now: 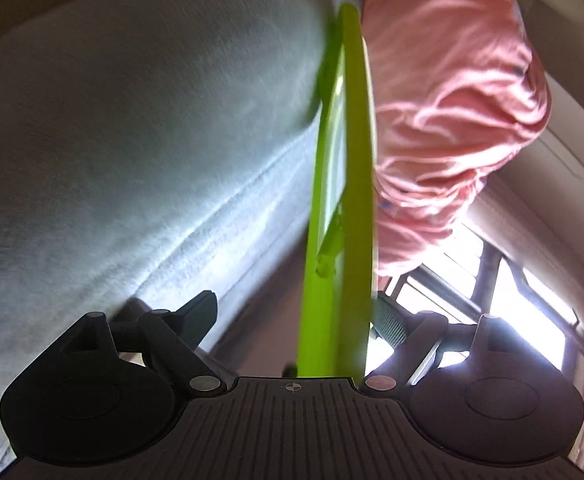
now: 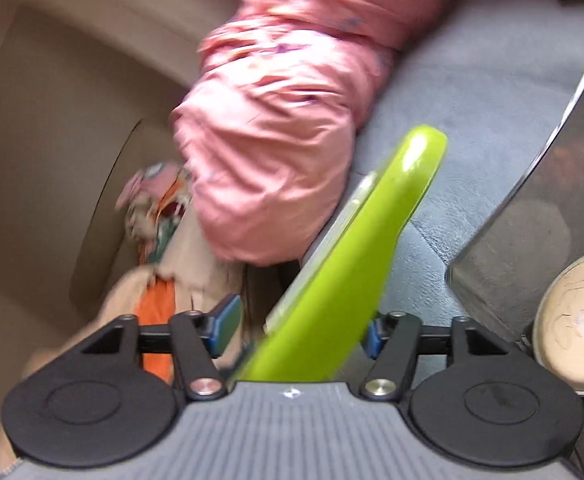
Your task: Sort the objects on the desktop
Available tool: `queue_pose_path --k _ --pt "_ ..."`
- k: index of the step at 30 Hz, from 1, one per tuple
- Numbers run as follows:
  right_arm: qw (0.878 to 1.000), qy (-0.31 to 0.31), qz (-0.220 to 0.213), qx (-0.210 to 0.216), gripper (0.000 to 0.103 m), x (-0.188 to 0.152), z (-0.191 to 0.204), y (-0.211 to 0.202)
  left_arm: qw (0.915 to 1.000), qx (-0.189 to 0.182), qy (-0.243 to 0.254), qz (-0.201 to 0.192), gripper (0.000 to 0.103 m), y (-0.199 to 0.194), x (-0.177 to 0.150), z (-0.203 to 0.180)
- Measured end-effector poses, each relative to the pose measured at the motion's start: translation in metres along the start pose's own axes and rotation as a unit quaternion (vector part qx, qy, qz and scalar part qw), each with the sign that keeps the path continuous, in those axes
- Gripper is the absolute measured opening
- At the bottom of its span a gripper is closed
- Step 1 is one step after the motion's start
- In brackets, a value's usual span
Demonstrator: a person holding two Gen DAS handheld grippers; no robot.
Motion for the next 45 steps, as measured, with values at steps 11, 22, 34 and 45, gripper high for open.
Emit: queue_pose_path --k 11,22,34,45 --pt "0.994 0.046 0.072 0.062 0.016 0.086 -0.002 0.031 0.9959 -0.089 0.015 -0.008 0.1 -0.005 -0.001 0.007" --pt "0.977 0.06 0.166 0.121 0.019 0.148 0.015 -0.07 0.9925 -0.12 0.013 0.019 0.103 0.043 -0.039 -0.014" --pt "0.947 0.104 0.237 0.192 0.028 0.174 -0.041 -0.22 0.9868 0.005 0.161 -0.014 0.103 0.013 -0.18 -0.001" --pt "0.952 0.189 0.175 0.163 0.036 0.175 -0.155 -0.284 0.8738 0.303 0.3 -0.233 0.103 -0.039 -0.225 0.021"
Point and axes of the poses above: each gripper's, at about its wrist camera, not at the fingertips, and y roughly the way its jaws point, z to its left, x to its top, the point moved 6 cm from there along y, roughly the way its jaws point, and after that the axes turned 13 degrees about x, right-handed, at the moved point
